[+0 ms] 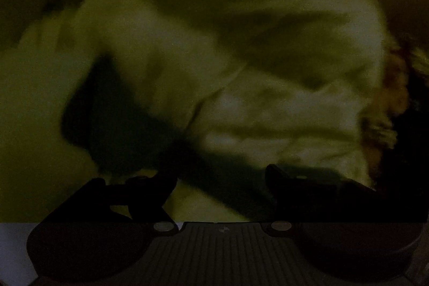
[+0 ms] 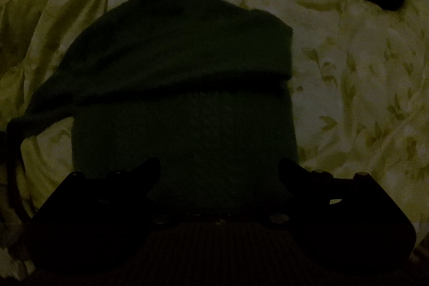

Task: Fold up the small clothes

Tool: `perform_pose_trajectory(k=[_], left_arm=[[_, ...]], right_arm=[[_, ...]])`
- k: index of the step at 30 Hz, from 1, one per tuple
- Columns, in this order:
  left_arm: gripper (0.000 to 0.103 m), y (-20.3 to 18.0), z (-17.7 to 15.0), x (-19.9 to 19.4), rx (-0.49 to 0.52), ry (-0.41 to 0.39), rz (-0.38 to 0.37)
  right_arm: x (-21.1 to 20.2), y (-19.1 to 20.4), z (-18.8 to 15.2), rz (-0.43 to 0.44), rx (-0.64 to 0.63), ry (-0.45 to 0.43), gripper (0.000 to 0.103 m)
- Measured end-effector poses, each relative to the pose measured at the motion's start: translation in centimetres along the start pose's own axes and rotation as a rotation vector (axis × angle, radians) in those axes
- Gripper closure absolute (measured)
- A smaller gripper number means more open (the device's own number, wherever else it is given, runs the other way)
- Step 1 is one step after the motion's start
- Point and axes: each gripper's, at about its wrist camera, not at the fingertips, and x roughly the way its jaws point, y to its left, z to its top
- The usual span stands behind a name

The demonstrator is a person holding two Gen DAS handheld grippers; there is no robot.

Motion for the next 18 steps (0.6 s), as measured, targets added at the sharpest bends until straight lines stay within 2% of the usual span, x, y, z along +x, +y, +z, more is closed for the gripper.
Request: perform_pose_trajectory(k=[3, 5, 8, 9, 10, 11, 13, 15, 18], left_arm=[[0.000, 2.3, 0.1, 3.2, -0.150, 0.040, 0.064], [0.000, 3.2, 0.3, 4.7, -0.223, 0.042, 0.065], [0.000, 3.6, 0.7, 5.2, -0.235, -0.042, 0.073], [0.027, 3.7, 0.9, 5.0, -0.231, -0.070, 0.068], [0.037, 3.5, 1.0, 4.8, -0.231, -0.085, 0.061], [0.034, 3.3, 1.0, 4.1, -0.227, -0.114, 0.041], [0.037, 2.0, 0.8, 2.3, -0.160, -0.189, 0.003], [0.038, -0.3, 0.0, 0.2, -0.034, -0.252, -0.013], [0.039, -5.4, -2.8, -2.4, 0.199, -0.305, -0.096]], right_arm=[[-0.1, 0.4, -0.3, -0.010, -0.022, 0.004, 0.007], [-0.2, 0.6, -0.5, -0.017, -0.034, 0.005, 0.007], [-0.2, 0.9, -0.7, -0.026, -0.048, 0.005, 0.007], [-0.2, 0.9, -0.8, -0.032, -0.053, 0.005, 0.007], [-0.2, 1.0, -0.9, -0.035, -0.056, 0.004, 0.007], [-0.3, 1.0, -0.9, -0.036, -0.060, 0.002, 0.007], [-0.3, 1.1, -1.0, -0.036, -0.062, 0.002, 0.008], [-0.3, 0.9, -1.0, -0.035, -0.058, 0.003, 0.008], [-0.3, 0.5, -1.0, -0.036, -0.052, -0.003, 0.008]])
